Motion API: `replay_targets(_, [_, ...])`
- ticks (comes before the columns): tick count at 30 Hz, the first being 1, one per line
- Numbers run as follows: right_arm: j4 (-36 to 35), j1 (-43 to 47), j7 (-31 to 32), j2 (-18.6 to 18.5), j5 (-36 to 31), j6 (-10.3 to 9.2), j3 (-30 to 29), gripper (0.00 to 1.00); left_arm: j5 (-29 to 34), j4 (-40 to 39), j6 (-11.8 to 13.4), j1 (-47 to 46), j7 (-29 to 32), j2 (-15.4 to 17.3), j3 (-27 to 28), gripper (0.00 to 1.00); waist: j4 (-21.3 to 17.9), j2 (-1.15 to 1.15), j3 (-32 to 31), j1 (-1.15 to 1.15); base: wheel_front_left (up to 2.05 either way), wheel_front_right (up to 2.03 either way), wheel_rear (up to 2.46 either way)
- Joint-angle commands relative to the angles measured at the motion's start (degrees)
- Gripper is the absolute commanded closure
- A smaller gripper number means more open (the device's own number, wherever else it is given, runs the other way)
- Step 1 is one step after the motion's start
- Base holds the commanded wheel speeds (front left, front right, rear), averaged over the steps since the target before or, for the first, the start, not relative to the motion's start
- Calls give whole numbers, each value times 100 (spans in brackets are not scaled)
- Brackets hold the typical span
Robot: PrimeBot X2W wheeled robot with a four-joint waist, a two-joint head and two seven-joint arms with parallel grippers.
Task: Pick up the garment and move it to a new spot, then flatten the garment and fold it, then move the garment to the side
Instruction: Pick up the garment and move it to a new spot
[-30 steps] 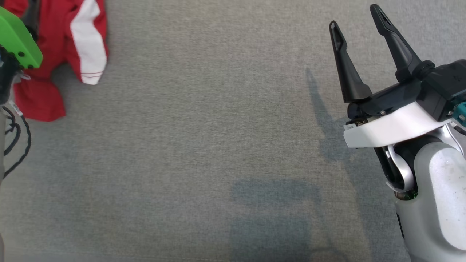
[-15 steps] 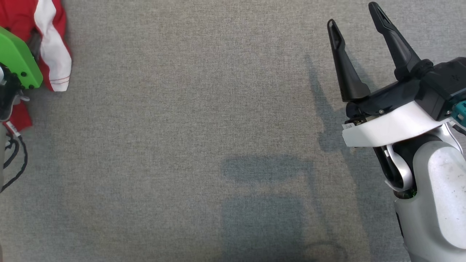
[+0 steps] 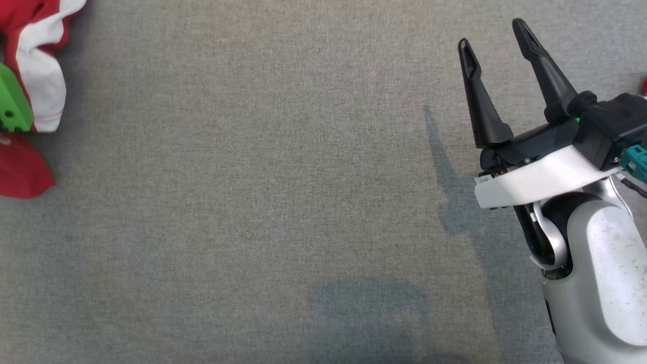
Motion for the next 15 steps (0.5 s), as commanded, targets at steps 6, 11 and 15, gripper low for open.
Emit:
replay_targets(6, [173, 203, -143, 88, 105, 0, -64, 0, -28, -488, -43, -194, -191, 52, -344, 100, -77, 0, -573, 0, 0, 0, 0])
replay_targets(11, [314, 392, -243, 158, 146, 0, -153, 0, -396, -1259, -43, -124, -103, 144, -1014, 100, -207, 0, -935, 0, 0, 0, 0])
replay_targets(15, [397, 574, -296, 215, 180, 0, -267, 0, -727, -1937, -45, -123, -87, 227, -1606, 100, -325, 0, -1180, 0, 0, 0, 0])
